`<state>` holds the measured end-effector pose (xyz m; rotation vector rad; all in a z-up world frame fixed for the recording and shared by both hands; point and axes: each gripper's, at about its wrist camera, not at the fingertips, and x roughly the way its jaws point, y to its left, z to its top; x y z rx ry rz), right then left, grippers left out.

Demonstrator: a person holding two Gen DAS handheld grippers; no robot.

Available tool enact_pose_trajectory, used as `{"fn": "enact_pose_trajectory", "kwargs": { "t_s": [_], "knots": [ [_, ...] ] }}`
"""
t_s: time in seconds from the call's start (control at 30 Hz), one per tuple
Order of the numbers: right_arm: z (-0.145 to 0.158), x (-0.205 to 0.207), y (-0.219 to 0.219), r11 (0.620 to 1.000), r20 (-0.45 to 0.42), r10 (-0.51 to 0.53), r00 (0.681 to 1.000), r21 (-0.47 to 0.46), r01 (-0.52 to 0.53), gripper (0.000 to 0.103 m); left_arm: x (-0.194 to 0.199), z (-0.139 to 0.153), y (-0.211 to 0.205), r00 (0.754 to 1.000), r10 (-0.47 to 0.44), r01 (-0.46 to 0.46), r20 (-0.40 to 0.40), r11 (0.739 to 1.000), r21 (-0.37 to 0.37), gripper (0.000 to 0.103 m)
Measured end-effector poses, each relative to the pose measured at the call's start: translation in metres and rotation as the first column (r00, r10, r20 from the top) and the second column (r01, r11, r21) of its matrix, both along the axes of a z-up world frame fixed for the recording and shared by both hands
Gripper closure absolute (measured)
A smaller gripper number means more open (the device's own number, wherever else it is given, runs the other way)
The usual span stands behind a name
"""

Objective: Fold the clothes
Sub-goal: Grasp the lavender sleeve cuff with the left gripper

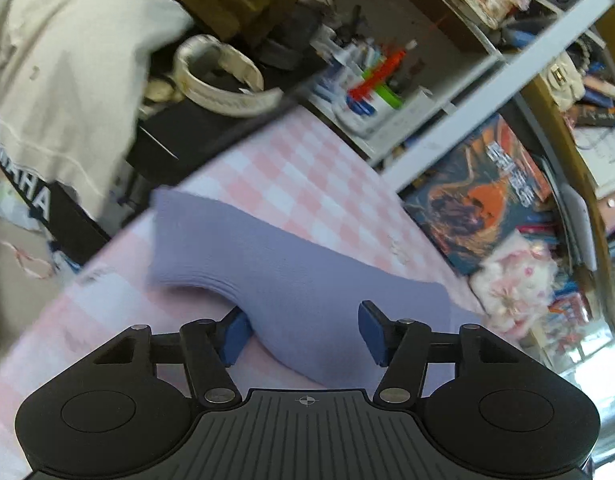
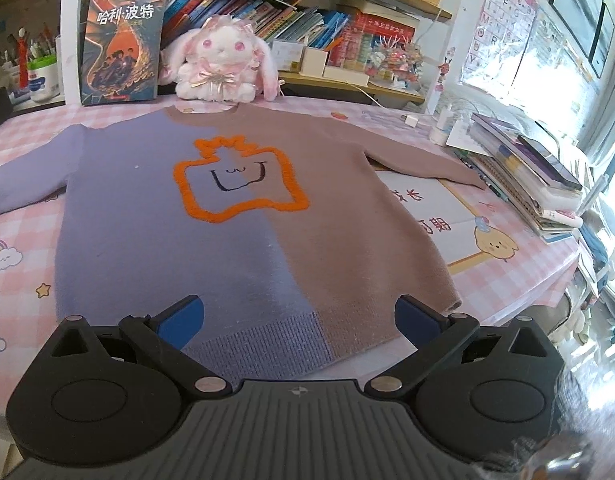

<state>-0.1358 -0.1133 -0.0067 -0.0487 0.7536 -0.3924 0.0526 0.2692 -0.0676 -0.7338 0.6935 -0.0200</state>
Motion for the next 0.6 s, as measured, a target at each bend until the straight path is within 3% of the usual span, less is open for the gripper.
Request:
{"fn": "enact_pose_trajectory", "kwargs": {
  "t_s": [0.07, 0.13, 0.3, 0.37, 0.6],
  "knots": [
    [0.001, 0.0, 0.0, 1.0, 0.005, -0.001, 1.0, -0.003, 0.001, 0.0, 0.001, 0.0, -0.001, 1.0, 0.012, -0.012, -0.001, 1.0, 0.015, 0.046],
    [0.003, -0.001, 0.0, 1.0, 0.012, 0.001, 1.0, -0.007, -0.001, 0.0, 0.002, -0.001, 0.005, 0.999, 0.051, -0.05, -0.015, 0.999, 0.018, 0.054],
    [0.003, -0.003, -0.005, 1.0, 0.014, -0.009, 1.0, -0.004, 0.009, 0.0, 0.004, -0.004, 0.021, 0.989, 0.142, -0.14, -0.051, 0.99, 0.029, 0.094],
    [0.002, -0.002, -0.006, 1.0, 0.01, -0.009, 1.0, -0.001, 0.009, 0.0, 0.004, -0.005, 0.022, 0.989, 0.142, -0.14, -0.052, 0.989, 0.038, 0.099],
    [0.001, 0.001, -0.012, 1.0, 0.019, 0.025, 0.999, 0.003, -0.025, 0.0, 0.006, 0.004, 0.02, 0.989, 0.144, -0.142, -0.038, 0.988, 0.052, 0.1]
  ]
}}
